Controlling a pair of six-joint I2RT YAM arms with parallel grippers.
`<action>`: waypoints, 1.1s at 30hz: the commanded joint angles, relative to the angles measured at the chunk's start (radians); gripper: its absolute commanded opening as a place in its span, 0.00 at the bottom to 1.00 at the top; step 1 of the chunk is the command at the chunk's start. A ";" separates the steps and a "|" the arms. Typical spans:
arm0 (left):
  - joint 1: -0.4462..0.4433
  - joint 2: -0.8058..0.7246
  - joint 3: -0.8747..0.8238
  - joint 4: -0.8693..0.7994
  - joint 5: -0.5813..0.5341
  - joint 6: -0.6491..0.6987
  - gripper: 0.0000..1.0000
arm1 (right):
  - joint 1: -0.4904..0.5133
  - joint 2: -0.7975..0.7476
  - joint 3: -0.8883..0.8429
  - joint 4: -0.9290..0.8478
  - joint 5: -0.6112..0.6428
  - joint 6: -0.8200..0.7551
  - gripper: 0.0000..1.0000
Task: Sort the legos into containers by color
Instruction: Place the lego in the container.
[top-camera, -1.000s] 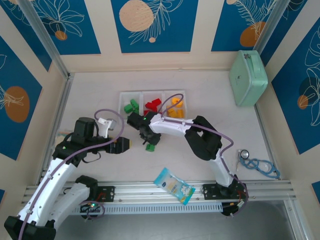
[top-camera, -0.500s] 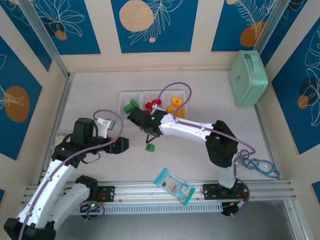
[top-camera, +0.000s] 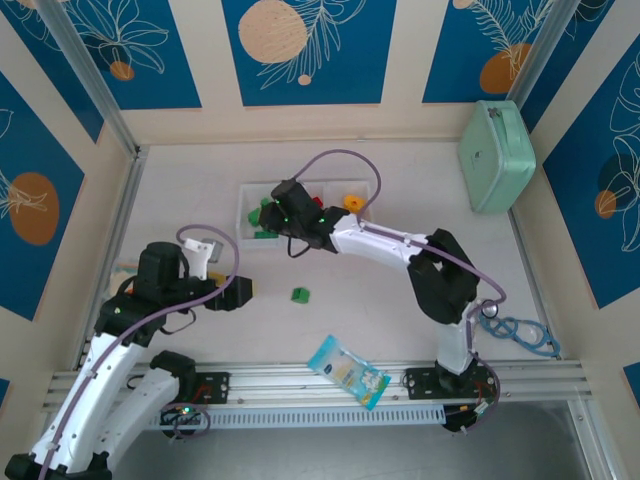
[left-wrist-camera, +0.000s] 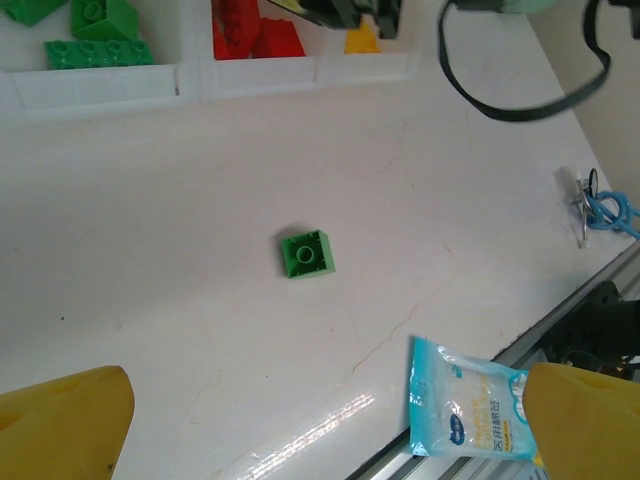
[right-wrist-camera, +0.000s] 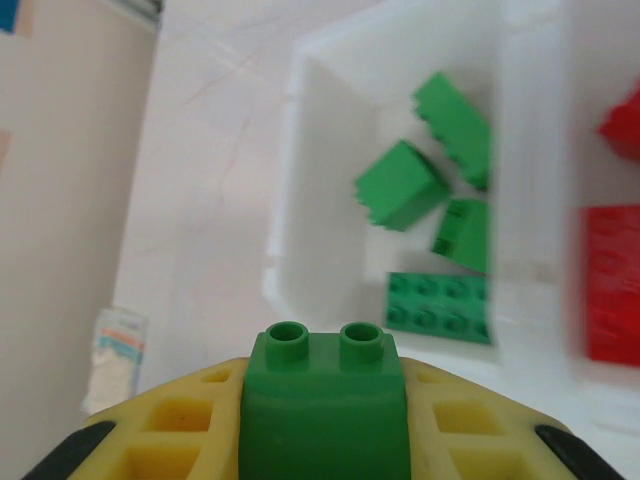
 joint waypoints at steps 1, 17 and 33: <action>0.000 -0.031 0.026 -0.021 -0.040 0.008 0.99 | -0.007 0.057 0.082 0.017 -0.154 -0.031 0.00; 0.006 -0.037 0.025 -0.023 -0.060 0.004 0.99 | -0.040 0.194 0.201 -0.064 -0.190 -0.024 0.00; 0.009 -0.029 0.023 -0.025 -0.068 0.001 0.99 | -0.052 0.334 0.385 -0.175 -0.225 -0.067 0.18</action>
